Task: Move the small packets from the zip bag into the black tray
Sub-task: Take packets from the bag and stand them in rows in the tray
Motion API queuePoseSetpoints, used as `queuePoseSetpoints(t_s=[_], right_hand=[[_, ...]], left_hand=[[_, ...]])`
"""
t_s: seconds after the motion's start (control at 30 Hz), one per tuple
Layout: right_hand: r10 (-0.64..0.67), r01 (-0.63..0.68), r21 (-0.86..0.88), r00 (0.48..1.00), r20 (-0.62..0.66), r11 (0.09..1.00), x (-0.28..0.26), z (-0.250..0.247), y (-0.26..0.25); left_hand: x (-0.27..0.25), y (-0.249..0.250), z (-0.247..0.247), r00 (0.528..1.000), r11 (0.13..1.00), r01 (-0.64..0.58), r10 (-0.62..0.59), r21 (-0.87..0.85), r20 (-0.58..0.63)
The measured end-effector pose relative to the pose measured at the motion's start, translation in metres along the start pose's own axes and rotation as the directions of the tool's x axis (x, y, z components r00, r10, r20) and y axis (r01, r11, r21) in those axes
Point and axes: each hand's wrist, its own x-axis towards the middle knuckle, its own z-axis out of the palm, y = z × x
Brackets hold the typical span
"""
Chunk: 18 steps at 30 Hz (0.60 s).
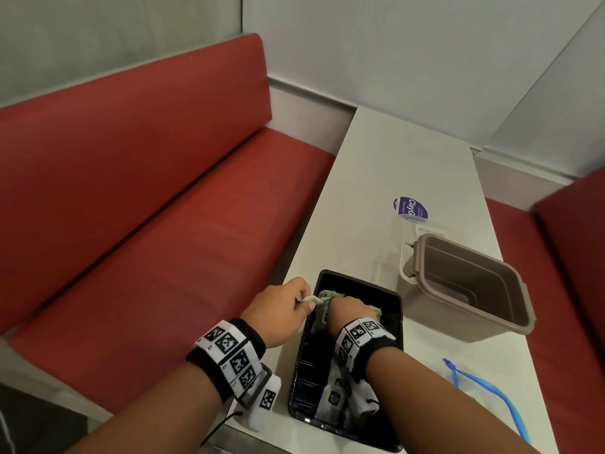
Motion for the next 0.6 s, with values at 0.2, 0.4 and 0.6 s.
queuePoseSetpoints(t_s=[0.2, 0.4, 0.6], right_hand=[[-0.044, 0.038, -0.042, 0.989, -0.14, 0.998, 0.002, 0.004, 0.007], [-0.066, 0.057, -0.054, 0.98, -0.188, 0.997, 0.004, 0.01, 0.011], [-0.069, 0.076, 0.029, 0.981, -0.184, 0.997, 0.0, 0.001, 0.019]], left_hand=[[0.0, 0.011, -0.004, 0.999, 0.993, -0.039, 0.036, 0.115, 0.032], [0.002, 0.012, -0.003, 0.999, 0.982, -0.022, 0.015, 0.185, 0.036], [0.005, 0.019, -0.006, 0.999, 0.977, 0.01, -0.019, 0.211, 0.04]])
